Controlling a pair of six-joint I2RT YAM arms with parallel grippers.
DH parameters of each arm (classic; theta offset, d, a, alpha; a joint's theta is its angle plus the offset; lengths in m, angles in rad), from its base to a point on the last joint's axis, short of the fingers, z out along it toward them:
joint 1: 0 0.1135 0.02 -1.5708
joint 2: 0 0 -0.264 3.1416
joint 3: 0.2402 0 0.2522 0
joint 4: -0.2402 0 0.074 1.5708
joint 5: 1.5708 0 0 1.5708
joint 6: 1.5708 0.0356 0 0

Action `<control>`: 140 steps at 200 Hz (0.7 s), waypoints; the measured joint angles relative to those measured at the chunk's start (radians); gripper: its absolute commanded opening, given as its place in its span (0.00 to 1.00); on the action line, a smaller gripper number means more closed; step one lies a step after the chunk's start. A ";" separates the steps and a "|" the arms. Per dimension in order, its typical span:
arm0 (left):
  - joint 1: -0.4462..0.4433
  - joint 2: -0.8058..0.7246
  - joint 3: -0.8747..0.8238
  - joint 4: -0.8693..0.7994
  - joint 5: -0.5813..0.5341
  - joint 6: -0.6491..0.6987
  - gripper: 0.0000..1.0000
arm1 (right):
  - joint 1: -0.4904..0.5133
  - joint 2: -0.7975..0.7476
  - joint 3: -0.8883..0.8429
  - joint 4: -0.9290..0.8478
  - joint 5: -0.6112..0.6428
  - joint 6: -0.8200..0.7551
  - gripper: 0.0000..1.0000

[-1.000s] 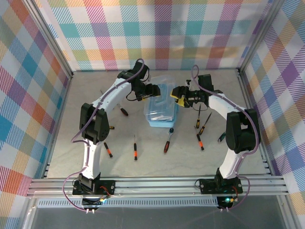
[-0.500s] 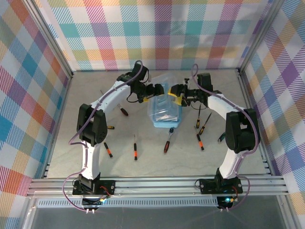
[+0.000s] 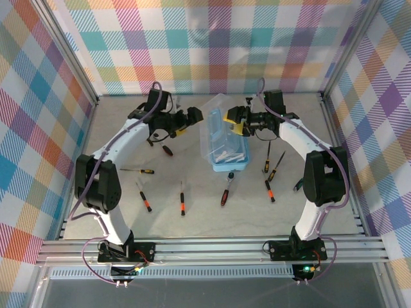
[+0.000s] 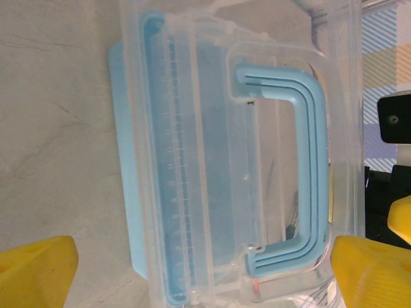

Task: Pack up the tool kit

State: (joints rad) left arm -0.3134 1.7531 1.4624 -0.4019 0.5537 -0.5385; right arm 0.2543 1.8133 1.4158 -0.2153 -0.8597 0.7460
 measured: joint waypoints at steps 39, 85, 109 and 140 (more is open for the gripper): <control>0.011 -0.053 -0.166 0.165 0.080 -0.022 1.00 | 0.054 0.016 0.101 -0.076 0.025 -0.030 0.69; 0.035 -0.073 -0.294 0.397 0.163 -0.108 1.00 | 0.103 0.050 0.124 -0.070 0.024 -0.028 0.69; 0.039 -0.076 -0.294 0.443 0.171 -0.124 1.00 | 0.121 0.066 0.124 -0.071 0.033 -0.026 0.69; 0.054 -0.106 -0.294 0.454 0.167 -0.124 1.00 | 0.148 0.068 0.163 -0.104 0.067 -0.025 0.69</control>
State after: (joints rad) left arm -0.2592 1.6470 1.1683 0.0517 0.7212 -0.6621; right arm 0.4019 1.8812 1.5791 -0.3195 -0.7929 0.7208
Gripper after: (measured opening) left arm 0.996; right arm 0.687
